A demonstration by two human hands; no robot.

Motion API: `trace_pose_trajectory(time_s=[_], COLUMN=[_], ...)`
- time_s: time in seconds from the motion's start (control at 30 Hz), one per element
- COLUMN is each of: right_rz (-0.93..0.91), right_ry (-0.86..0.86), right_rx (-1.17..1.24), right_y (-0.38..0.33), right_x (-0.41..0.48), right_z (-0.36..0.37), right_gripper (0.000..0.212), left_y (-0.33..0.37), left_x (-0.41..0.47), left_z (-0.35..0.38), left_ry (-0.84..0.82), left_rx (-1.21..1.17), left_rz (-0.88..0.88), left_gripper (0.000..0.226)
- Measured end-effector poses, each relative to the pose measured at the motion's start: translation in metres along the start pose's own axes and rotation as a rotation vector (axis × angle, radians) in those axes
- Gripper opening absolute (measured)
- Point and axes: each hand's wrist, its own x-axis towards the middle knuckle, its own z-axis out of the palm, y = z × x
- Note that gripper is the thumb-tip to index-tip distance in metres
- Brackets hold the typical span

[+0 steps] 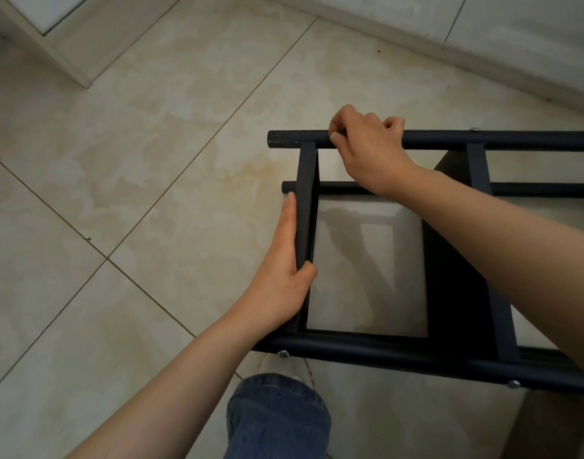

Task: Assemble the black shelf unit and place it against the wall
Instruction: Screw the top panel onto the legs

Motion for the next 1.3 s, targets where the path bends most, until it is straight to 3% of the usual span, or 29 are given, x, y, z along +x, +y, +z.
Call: trace_pose_trajectory(time_s=[0.17, 0.37, 0.57, 0.8, 1.13, 1.3], right_rz=[0.02, -0.038, -0.077, 0.167, 0.276, 0.262], right_ry=[-0.012, 0.008, 0.091, -0.432, -0.692, -0.779], right_rx=[0.075, 0.214, 0.355, 0.553, 0.761, 0.87], right_y=[0.0, -0.004, -0.024, -0.042, -0.051, -0.058], right_x=[-0.003, -0.025, -0.089, -0.163, -0.154, -0.151], right_z=[-0.006, -0.015, -0.007, 0.036, 0.039, 0.04], right_gripper=[0.016, 0.013, 0.007, 0.011, 0.005, 0.026], left_y=[-0.007, -0.018, -0.036, -0.047, -0.062, -0.063], left_x=[-0.012, -0.048, -0.051, -0.055, -0.049, -0.048], left_z=[-0.011, -0.042, -0.046, -0.044, -0.042, -0.042], left_ry=[-0.126, -0.428, -0.387, -0.258, -0.159, -0.154], left_rx=[0.136, 0.416, 0.506, 0.652, 0.696, 0.67], left_rz=[0.041, 0.006, 0.161, 0.422, 0.56, 0.569], left_gripper=[0.09, 0.128, 0.128, 0.104, 0.098, 0.098])
